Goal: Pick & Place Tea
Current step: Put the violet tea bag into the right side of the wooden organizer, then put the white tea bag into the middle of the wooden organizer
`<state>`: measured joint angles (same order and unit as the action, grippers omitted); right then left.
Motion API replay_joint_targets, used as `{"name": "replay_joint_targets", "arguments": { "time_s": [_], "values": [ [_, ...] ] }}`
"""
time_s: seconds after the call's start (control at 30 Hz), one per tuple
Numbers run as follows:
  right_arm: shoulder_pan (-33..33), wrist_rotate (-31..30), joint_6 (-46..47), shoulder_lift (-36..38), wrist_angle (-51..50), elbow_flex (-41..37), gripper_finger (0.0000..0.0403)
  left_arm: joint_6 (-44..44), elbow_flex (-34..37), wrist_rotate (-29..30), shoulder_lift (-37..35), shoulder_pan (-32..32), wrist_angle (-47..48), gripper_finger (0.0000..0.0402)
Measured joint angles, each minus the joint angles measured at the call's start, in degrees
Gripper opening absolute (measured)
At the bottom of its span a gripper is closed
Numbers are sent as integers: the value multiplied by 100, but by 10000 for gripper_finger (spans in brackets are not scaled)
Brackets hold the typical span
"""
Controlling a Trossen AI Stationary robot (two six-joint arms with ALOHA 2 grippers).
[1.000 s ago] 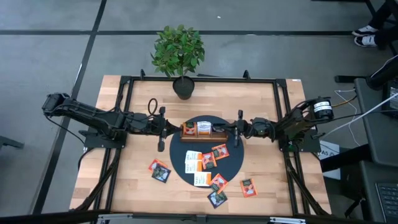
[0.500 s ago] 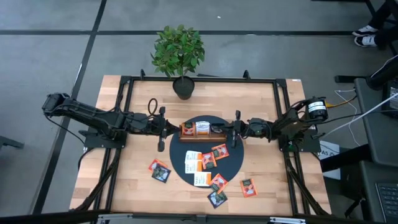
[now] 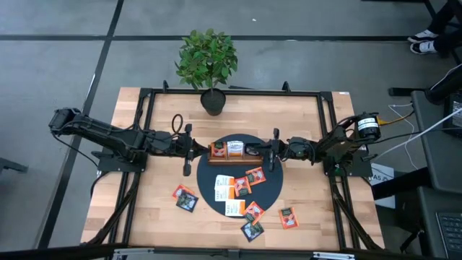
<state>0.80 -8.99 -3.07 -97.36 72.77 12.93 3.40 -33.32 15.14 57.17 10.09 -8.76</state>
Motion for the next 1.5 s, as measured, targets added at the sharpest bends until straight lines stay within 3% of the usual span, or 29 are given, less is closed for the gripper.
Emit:
{"name": "replay_joint_targets", "arguments": {
  "time_s": [0.37, 0.7, 0.83, 1.1, 1.5],
  "values": [
    [-2, -38, -160, 538, -16, -2, 133, 34, 0, 0, 0, 0, 1, 7],
    [-156, 71, -337, 1475, -781, -2, 146, 85, 0, 0, 0, 2, 1, 8],
    [-346, -42, -337, 1875, -973, -2, 119, 204, 0, 0, 0, 0, 1, 10],
    [-816, -45, -223, 2631, -1702, 8, 9, 200, 0, 0, 0, 0, 0, 9],
    [-1642, -501, 296, 2739, -4073, 1040, 9, 478, 0, -348, 0, 7, 1, 3]
  ]
}}
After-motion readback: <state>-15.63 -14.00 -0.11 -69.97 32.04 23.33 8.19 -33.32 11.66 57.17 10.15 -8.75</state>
